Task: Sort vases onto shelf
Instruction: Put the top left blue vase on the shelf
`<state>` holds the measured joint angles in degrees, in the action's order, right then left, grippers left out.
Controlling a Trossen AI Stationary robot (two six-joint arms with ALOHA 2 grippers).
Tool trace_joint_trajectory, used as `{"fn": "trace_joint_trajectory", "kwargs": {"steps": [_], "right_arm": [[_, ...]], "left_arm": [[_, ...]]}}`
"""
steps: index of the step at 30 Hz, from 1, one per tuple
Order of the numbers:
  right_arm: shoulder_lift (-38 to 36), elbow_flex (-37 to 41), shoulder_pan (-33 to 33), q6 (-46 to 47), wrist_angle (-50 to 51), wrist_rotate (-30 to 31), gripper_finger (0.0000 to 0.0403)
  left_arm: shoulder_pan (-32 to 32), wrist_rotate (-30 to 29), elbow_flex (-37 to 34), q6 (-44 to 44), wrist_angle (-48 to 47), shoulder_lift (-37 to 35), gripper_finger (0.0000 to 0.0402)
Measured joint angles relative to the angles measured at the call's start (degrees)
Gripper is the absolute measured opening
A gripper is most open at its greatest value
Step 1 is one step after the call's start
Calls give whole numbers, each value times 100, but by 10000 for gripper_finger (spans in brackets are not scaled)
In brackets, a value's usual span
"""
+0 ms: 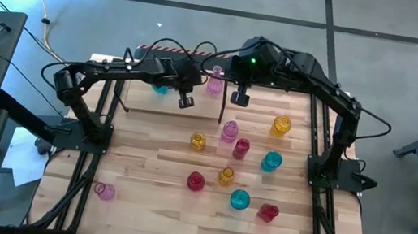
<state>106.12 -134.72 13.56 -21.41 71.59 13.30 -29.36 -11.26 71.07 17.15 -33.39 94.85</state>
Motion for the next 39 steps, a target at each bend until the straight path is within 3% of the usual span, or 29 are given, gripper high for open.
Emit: {"fn": "trace_joint_trajectory", "kwargs": {"steps": [6,11,16,22,34,39], "right_arm": [[-1,1,-51,39,177,54,0],[0,1,-51,11,147,83,0],[0,1,-51,-5,18,83,0],[-2,1,-51,58,-52,85,0],[0,1,-51,146,-26,85,0],[0,1,-51,146,-26,85,0]], "left_arm": [[13,42,-295,11,-331,-290,0],[13,298,-1014,-125,207,-1057,0],[113,480,-1279,-188,914,-1425,0],[178,406,-1294,100,1192,-1087,0],[124,-842,-1296,459,1085,-163,0],[37,-977,-1296,479,820,-116,0]]}}
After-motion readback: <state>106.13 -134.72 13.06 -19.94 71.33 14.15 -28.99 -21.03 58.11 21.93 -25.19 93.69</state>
